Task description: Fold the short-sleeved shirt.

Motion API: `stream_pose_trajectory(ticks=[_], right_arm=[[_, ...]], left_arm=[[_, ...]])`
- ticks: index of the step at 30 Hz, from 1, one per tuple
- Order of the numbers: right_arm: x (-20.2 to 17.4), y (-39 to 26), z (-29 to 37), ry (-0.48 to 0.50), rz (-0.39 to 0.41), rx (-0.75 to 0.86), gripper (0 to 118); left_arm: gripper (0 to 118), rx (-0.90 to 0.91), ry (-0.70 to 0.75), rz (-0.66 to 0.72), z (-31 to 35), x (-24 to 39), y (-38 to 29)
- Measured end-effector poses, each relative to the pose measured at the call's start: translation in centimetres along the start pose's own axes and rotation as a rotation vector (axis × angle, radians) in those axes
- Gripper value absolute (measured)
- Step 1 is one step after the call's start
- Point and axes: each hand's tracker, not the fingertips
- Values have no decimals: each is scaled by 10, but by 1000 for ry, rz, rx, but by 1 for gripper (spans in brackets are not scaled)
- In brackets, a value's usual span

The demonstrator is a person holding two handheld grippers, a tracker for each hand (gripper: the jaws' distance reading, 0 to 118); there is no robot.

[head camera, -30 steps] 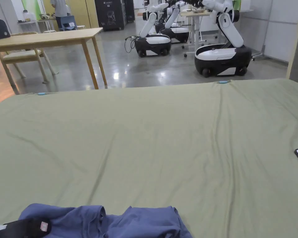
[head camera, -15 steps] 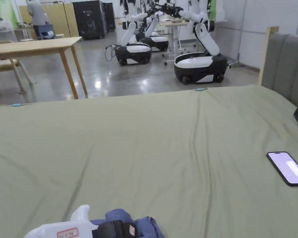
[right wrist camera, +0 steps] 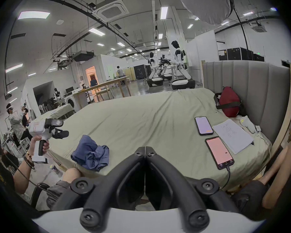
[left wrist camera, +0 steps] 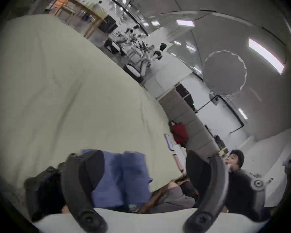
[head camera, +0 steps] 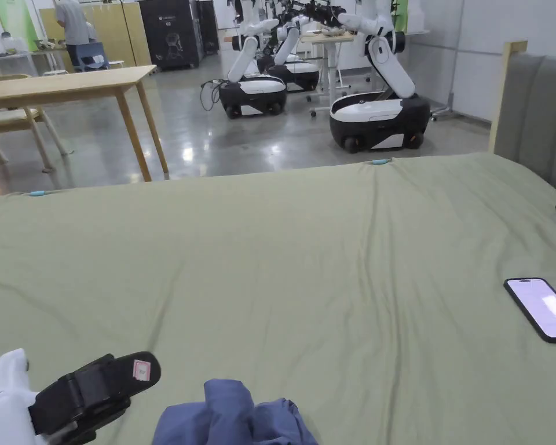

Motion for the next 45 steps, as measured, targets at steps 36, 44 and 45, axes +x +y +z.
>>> stream_pose_trajectory(ticks=[36, 44, 45], right_arm=[[-152, -72, -259, 404, 27, -461, 0], [-135, -97, -260, 367, -30, -447, 0], [-135, -98, -260, 370, -35, -444, 0]], left_arm=[[3, -99, 112, -17, -14, -2, -54], [81, -149, 111, 96, -38, -45, -53], [108, -172, 102, 107, -47, -52, -54]])
